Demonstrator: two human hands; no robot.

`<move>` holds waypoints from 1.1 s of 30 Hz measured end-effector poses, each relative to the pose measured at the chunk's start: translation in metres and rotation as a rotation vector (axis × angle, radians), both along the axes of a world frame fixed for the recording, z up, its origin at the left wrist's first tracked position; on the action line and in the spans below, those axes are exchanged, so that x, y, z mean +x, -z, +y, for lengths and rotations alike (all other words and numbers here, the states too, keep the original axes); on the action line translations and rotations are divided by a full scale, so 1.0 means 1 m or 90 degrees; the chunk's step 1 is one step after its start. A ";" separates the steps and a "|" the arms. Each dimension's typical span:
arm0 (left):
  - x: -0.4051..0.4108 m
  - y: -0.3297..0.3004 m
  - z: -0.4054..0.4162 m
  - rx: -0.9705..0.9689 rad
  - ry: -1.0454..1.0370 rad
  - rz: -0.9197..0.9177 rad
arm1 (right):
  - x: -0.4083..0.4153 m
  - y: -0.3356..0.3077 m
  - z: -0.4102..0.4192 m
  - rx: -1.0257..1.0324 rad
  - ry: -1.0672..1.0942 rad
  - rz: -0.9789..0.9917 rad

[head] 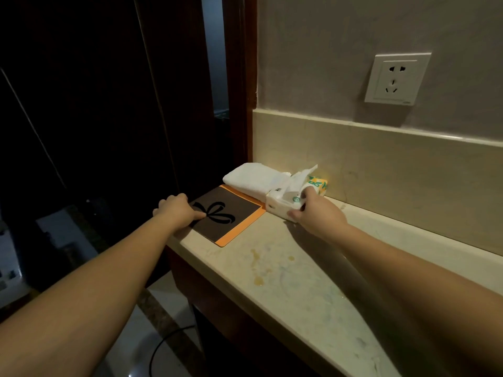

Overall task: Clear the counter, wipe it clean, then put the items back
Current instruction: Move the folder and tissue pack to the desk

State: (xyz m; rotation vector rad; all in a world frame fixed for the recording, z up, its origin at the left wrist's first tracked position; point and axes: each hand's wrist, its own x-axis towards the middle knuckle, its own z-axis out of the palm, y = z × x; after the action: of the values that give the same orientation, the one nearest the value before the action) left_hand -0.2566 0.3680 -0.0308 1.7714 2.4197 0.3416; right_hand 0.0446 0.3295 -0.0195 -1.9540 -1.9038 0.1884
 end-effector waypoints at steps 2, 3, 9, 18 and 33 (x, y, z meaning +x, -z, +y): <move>-0.002 -0.001 0.003 -0.013 -0.003 -0.004 | 0.001 0.002 0.002 -0.012 0.037 0.176; -0.003 -0.002 0.005 -0.020 -0.003 -0.005 | 0.001 0.003 0.005 -0.017 0.049 0.248; -0.010 0.001 0.010 -0.071 -0.003 -0.036 | 0.004 0.001 0.008 -0.137 0.131 0.464; -0.008 -0.012 -0.017 0.013 -0.024 -0.200 | -0.004 -0.019 0.008 -0.217 0.202 0.660; -0.005 -0.027 -0.093 0.181 -0.067 -0.771 | -0.015 -0.037 -0.008 -0.226 0.179 0.835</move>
State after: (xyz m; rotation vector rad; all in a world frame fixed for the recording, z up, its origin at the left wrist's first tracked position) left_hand -0.2611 0.2749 -0.0042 0.9534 1.5746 1.3356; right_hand 0.0298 0.3214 0.0171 -1.5215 -0.7380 1.3785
